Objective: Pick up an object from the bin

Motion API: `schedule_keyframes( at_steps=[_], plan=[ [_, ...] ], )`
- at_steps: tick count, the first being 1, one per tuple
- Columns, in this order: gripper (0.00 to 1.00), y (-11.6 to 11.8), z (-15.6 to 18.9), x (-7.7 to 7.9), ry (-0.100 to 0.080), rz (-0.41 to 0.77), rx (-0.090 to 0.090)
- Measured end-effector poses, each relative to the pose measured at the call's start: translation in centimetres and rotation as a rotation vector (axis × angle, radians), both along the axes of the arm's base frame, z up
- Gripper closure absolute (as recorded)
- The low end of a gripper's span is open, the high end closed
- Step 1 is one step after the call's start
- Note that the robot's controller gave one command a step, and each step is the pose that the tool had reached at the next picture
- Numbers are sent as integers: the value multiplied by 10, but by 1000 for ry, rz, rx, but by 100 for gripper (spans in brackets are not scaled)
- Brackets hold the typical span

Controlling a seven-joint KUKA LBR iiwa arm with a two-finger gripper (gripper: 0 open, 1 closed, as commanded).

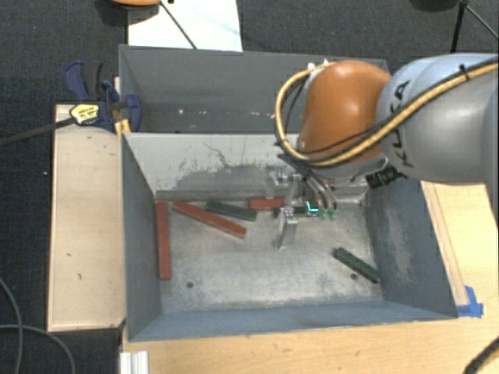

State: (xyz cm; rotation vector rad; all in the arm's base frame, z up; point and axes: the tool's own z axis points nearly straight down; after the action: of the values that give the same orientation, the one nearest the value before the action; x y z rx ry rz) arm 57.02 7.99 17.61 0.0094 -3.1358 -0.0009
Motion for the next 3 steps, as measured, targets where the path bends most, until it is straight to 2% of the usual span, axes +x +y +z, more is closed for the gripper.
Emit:
schedule_keyframes(
  at_steps=[1, 2, 3],
  plan=[
    [0, 0, 5, 2, -8, -2, 1],
    [0, 13, -49, 15, -15, -1, 1],
    [0, 24, -101, 16, -8, 15, 1]
  ],
)
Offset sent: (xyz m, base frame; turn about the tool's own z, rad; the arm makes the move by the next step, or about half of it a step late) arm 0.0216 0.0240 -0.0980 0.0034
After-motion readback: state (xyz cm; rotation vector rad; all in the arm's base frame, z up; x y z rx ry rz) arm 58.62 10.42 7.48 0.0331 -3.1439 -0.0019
